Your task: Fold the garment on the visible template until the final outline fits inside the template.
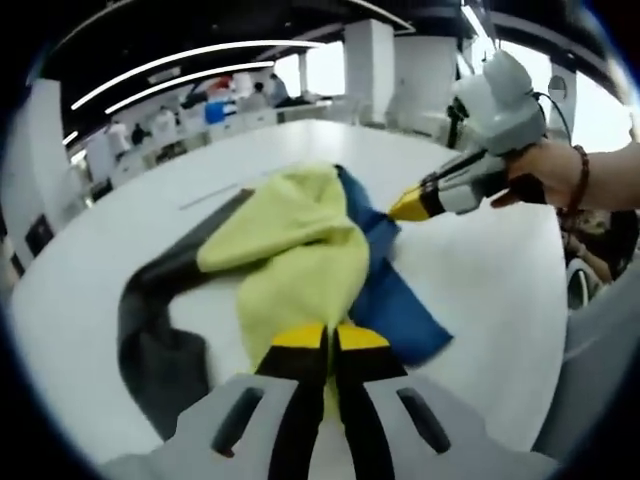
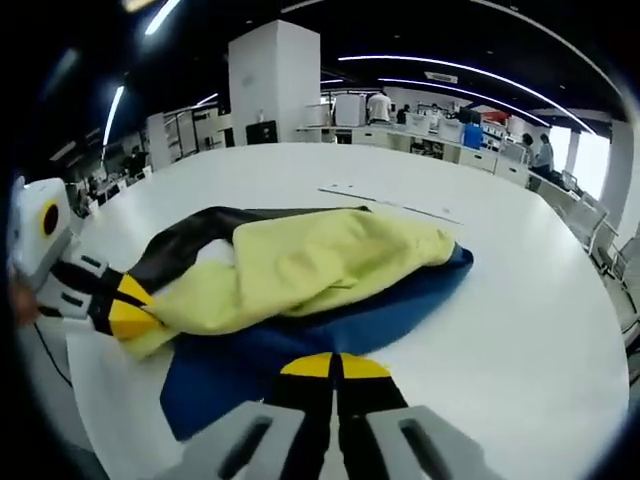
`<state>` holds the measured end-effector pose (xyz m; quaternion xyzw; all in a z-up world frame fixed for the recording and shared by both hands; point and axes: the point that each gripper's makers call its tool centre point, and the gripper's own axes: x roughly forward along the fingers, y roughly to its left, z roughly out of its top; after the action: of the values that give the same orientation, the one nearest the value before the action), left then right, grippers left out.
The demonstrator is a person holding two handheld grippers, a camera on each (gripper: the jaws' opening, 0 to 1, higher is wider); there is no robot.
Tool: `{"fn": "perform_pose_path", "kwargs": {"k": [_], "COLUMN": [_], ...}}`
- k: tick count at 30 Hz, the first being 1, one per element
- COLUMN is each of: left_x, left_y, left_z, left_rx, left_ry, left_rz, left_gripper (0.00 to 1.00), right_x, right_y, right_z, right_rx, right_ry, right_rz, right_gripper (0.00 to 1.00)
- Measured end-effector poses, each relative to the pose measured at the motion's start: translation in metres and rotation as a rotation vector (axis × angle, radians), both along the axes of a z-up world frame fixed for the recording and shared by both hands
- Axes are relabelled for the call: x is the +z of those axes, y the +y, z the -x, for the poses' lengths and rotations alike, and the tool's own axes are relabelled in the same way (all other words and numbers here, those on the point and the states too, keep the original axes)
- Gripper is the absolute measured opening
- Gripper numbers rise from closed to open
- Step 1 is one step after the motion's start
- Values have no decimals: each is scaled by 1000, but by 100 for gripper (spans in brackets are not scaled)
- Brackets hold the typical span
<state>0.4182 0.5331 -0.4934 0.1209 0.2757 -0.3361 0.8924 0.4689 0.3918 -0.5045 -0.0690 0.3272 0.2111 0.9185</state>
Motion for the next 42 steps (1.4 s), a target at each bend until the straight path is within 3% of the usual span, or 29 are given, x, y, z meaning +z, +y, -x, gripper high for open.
{"fn": "perform_pose_path", "kwargs": {"k": [19,33,42], "left_x": [20,34,42], "left_y": [-4,-5,-9], "left_z": [8,15,23], "left_rx": [10,-4,-23], "left_ry": [3,11,23], "left_rz": [63,92,102], "left_gripper": [0,0,0], "right_x": [18,32,32], "right_y": [-69,-143,-166], "right_z": [1,-7,-8], "right_rx": [-116,-211,-211], "right_ry": [-28,-51,-34], "right_rz": [45,133,204], "right_gripper": [0,0,0]}}
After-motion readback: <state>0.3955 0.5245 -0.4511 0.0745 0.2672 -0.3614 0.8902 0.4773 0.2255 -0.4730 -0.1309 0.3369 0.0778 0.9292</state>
